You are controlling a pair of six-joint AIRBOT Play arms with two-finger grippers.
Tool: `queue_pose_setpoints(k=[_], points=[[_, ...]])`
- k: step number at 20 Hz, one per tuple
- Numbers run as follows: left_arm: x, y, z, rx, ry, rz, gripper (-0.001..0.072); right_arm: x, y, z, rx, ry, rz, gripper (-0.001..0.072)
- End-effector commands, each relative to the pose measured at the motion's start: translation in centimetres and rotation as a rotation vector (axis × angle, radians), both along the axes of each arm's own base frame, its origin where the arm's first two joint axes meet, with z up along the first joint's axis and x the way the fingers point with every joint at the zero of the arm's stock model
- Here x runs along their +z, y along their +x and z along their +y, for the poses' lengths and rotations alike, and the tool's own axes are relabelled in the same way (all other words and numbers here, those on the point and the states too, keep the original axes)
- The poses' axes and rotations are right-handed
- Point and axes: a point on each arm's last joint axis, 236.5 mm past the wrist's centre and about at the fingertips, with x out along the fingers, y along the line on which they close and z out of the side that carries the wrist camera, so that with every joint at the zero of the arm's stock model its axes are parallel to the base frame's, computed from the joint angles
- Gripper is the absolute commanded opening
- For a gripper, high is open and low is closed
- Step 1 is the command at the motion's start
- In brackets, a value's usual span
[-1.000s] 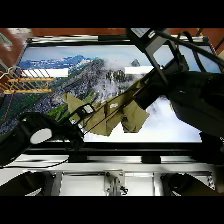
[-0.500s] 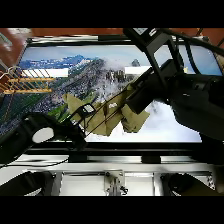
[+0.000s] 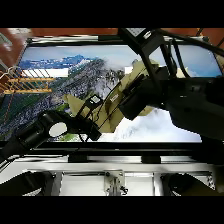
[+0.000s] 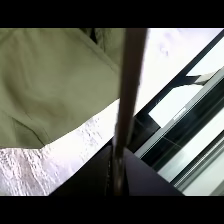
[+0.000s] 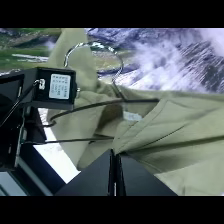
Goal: Fold the shirts.
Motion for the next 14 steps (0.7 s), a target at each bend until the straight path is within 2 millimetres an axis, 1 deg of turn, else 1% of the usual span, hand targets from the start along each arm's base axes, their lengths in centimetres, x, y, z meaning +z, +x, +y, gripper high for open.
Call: queue_pose_setpoints(k=[1, 2, 4, 5, 7, 8, 9, 10, 11, 12, 13, 14], points=[[0.5, 0.6, -0.6, 0.019, -0.034, -0.015, 0.0028, -1.9, -0.5, 1.3, 0.019, -0.004, 0.086, 0.0071], [0.4, 0.6, -0.6, 0.019, -0.034, -0.015, 0.0027, -2.4, -0.9, 2.2, 0.042, 0.006, 0.119, 0.0071], [0.4, 0.6, -0.6, 0.019, -0.033, -0.014, 0.0027, -2.7, -2.2, 4.4, 0.12, 0.054, 0.17, 0.007], [0.4, 0.6, -0.6, 0.02, -0.032, -0.015, 0.0027, -2.6, -2.2, 4.7, 0.126, 0.068, 0.17, 0.007], [0.4, 0.8, -0.5, 0.018, -0.026, -0.022, 0.0027, -2.5, -1.7, 4.2, 0.108, 0.054, 0.15, 0.0071], [0.4, 0.8, -0.5, 0.018, -0.026, -0.024, 0.0027, -2.5, -1.6, 4.0, 0.103, 0.049, 0.143, 0.009], [0.4, 1.0, -0.5, 0.019, -0.028, -0.032, 0.0028, -2.5, -1.6, 4.0, 0.102, 0.049, 0.143, 0.0199], [0.6, 1.2, -0.7, 0.021, -0.037, -0.041, 0.0027, -2.5, -1.5, 4.0, 0.102, 0.049, 0.143, 0.0425], [0.8, 1.4, -0.9, 0.024, -0.047, -0.051, 0.0027, -2.3, -1.5, 3.9, 0.101, 0.05, 0.136, 0.0504], [0.9, 1.6, -1.0, 0.026, -0.054, -0.058, 0.0027, -2.0, -1.2, 3.4, 0.088, 0.044, 0.114, 0.0504], [1.0, 1.7, -1.0, 0.027, -0.057, -0.062, 0.0028, -1.3, -0.7, 2.5, 0.057, 0.035, 0.077, 0.0504], [1.0, 1.7, -1.0, 0.027, -0.058, -0.063, 0.0027, -0.5, 0.2, 1.2, 0.005, 0.031, 0.037, 0.0504]])
